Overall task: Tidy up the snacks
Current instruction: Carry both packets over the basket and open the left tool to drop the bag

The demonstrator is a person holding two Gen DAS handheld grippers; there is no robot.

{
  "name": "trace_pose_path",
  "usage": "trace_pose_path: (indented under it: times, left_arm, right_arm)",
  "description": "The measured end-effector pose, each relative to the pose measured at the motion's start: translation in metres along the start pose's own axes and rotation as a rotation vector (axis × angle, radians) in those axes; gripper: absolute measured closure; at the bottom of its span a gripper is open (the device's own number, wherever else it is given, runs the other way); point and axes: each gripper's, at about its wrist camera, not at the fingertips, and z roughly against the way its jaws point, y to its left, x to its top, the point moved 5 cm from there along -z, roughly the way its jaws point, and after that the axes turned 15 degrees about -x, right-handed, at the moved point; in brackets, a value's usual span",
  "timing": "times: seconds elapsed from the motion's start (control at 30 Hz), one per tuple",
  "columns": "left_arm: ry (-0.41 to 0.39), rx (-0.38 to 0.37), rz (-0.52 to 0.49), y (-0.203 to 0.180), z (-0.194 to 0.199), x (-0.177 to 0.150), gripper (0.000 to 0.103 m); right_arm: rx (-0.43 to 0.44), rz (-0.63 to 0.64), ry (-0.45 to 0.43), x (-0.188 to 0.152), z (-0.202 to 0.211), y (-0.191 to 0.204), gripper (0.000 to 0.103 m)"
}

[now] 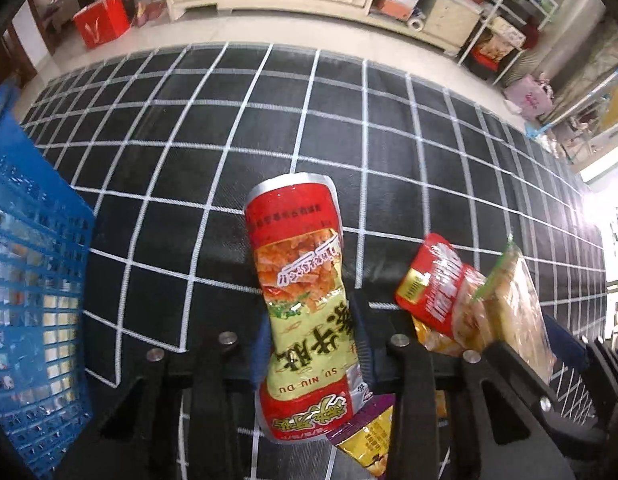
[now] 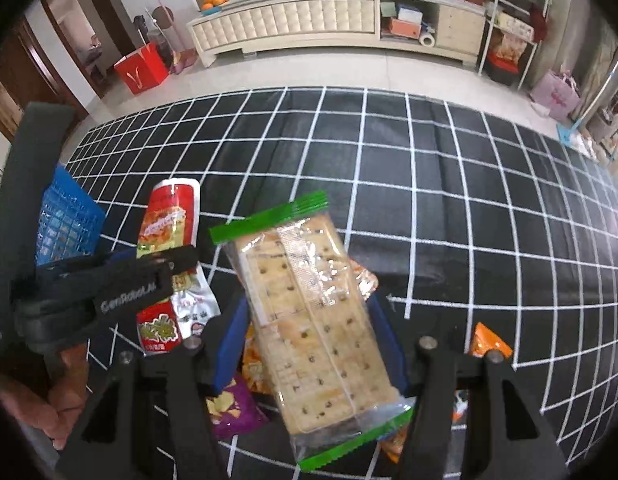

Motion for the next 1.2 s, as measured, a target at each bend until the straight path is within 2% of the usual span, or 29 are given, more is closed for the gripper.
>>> trace_pose_path:
  times: [0.33,0.53,0.87,1.03,1.2]
  left_arm:
    - [-0.107,-0.084,-0.055,-0.008,0.085,-0.002,0.07]
    - [-0.175,-0.131,-0.068,-0.002,0.144,-0.009,0.07]
    - [-0.227,-0.133,-0.082,0.046,0.213,-0.023,0.07]
    - [-0.251,-0.115,-0.09,0.076,0.239,-0.03,0.07]
    - [-0.242,-0.117,-0.081,0.102,0.252,-0.029,0.07]
  right_arm:
    - [-0.03,0.01,-0.08,0.007,0.061,0.014,0.039]
    - [-0.038,0.038,-0.145,0.012,0.106,0.04,0.039]
    - [0.015,0.075,-0.194,0.009,0.148,0.1,0.039]
    - [0.041,0.094,-0.192,0.011,0.153,0.129,0.039]
    - [0.067,0.111,-0.186,0.017,0.151,0.157,0.039]
